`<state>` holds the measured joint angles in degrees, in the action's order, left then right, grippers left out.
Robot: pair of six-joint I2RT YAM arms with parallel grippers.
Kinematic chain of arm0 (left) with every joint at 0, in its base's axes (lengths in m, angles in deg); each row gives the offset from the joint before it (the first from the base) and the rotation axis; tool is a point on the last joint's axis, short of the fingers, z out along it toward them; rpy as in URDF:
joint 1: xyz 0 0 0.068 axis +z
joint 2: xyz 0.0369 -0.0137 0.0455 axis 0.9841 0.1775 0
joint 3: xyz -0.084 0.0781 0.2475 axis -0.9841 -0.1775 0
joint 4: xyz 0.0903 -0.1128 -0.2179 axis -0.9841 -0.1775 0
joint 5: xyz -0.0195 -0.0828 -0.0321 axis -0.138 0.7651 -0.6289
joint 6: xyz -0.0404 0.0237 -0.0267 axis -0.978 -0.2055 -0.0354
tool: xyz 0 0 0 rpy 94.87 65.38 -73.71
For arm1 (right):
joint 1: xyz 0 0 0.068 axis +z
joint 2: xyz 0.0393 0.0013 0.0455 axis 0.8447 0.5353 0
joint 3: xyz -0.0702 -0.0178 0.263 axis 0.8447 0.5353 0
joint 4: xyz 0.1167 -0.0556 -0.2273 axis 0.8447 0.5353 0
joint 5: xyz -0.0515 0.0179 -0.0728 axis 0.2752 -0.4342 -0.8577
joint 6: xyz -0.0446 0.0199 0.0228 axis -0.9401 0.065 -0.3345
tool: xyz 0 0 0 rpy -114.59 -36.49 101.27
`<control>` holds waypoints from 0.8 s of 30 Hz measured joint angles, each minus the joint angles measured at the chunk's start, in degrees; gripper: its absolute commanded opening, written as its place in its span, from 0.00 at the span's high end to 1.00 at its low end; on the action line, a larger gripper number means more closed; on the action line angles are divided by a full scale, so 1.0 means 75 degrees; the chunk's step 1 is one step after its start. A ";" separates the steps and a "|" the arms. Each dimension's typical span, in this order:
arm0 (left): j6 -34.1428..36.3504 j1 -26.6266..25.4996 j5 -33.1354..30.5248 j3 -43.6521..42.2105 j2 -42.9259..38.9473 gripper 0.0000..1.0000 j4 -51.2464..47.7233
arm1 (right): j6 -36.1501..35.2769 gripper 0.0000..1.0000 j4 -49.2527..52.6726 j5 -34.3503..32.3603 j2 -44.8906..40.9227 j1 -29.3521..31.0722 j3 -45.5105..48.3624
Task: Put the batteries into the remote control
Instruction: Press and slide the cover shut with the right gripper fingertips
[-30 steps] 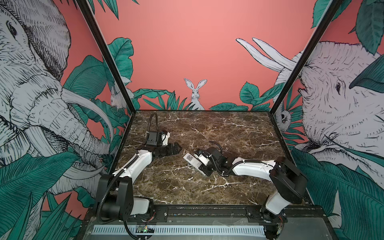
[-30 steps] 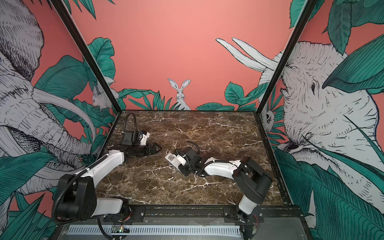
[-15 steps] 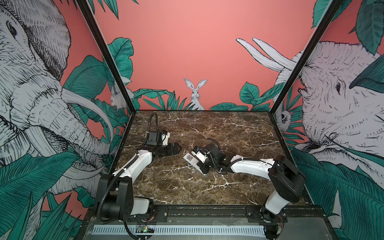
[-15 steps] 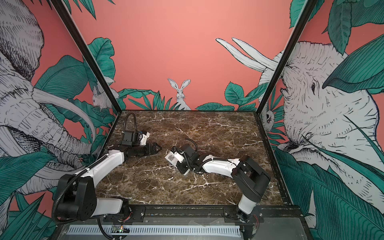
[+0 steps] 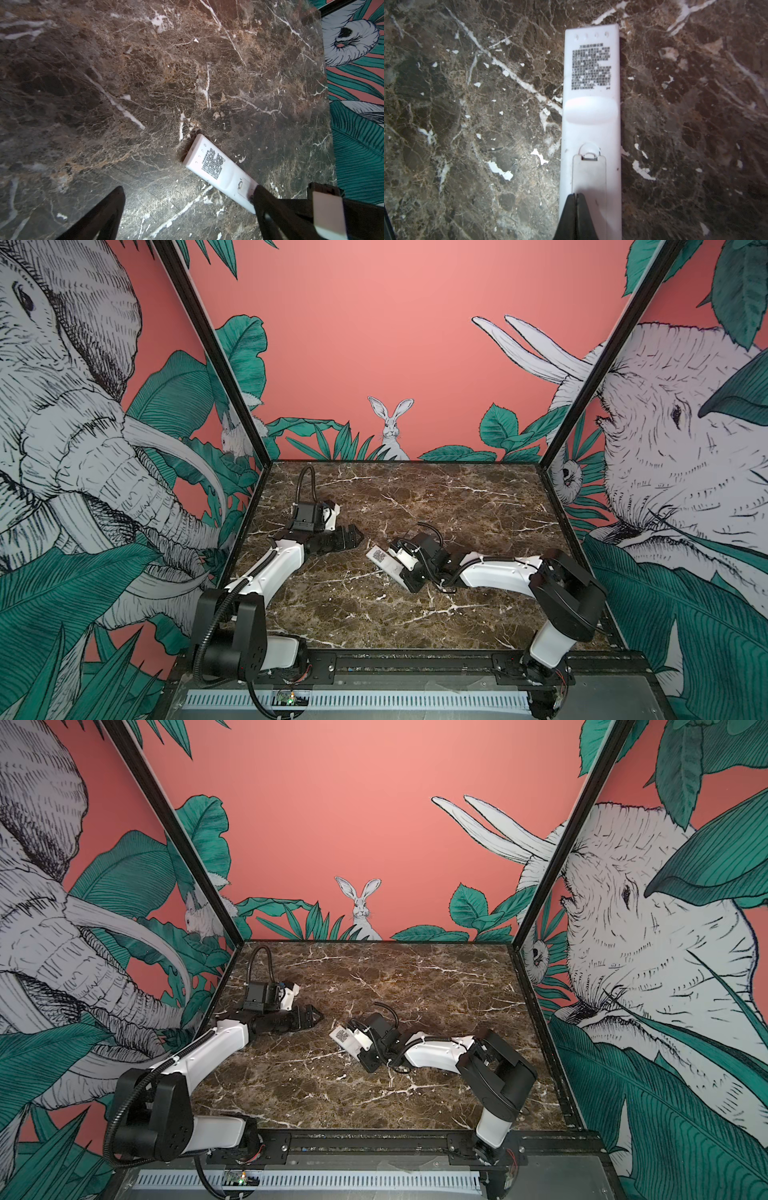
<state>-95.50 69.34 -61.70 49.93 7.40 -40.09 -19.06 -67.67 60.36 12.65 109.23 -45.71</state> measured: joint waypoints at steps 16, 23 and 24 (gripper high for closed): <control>0.0000 0.0000 -0.0009 0.0000 -0.0003 0.03 0.0000 | -0.0335 0.41 0.0685 -0.0023 0.0172 -0.0099 -0.0752; 0.0000 0.0000 -0.0009 0.0000 -0.0006 0.03 0.0000 | -0.0417 0.42 0.0761 -0.0204 0.0679 -0.0085 -0.0752; 0.0000 0.0000 -0.0009 0.0000 -0.0006 0.03 0.0000 | -0.0425 0.42 0.0766 -0.0233 0.0723 -0.0070 -0.0752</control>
<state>-95.50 69.34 -61.77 49.93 7.36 -40.09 -22.25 -61.92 58.62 18.07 108.70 -51.35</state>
